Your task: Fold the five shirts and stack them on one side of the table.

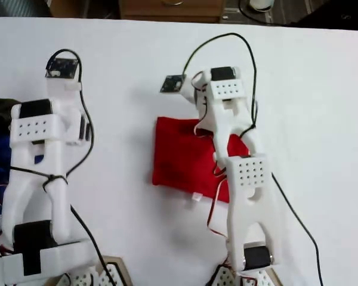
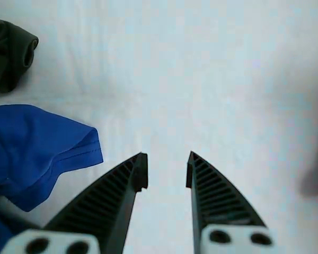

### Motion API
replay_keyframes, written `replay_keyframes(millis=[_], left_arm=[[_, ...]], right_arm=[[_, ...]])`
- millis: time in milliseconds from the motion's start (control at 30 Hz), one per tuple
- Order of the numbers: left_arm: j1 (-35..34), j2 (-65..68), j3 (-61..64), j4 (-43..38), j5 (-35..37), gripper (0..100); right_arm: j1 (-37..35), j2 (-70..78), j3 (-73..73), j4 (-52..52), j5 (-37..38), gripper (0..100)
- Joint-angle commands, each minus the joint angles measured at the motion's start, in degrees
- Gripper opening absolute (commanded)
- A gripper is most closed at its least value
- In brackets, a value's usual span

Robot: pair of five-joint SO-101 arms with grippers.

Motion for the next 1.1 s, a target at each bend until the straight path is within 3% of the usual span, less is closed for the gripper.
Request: replay_keyframes(millis=[0, 167, 633, 833, 1067], left_arm=[[-0.35, -2.99, -0.22, 0.35, -0.09, 15], [-0.18, -2.99, -0.22, 0.35, 0.00, 15], [-0.18, -2.99, -0.22, 0.35, 0.00, 15], [-0.09, -2.99, -0.40, 0.35, 0.00, 15], [3.87, -2.99, -0.22, 0.35, 0.00, 15]], right_arm=[[2.95, 1.27, 0.26, 1.10, 0.53, 2.6], [7.96, 1.01, 0.26, 1.10, 0.26, 2.2], [28.18, 1.10, -11.78, 1.10, -15.56, 2.2], [36.35, 1.19, -11.78, 1.10, -15.82, 2.2], [40.57, 1.19, -13.71, 0.84, -14.15, 2.2]])
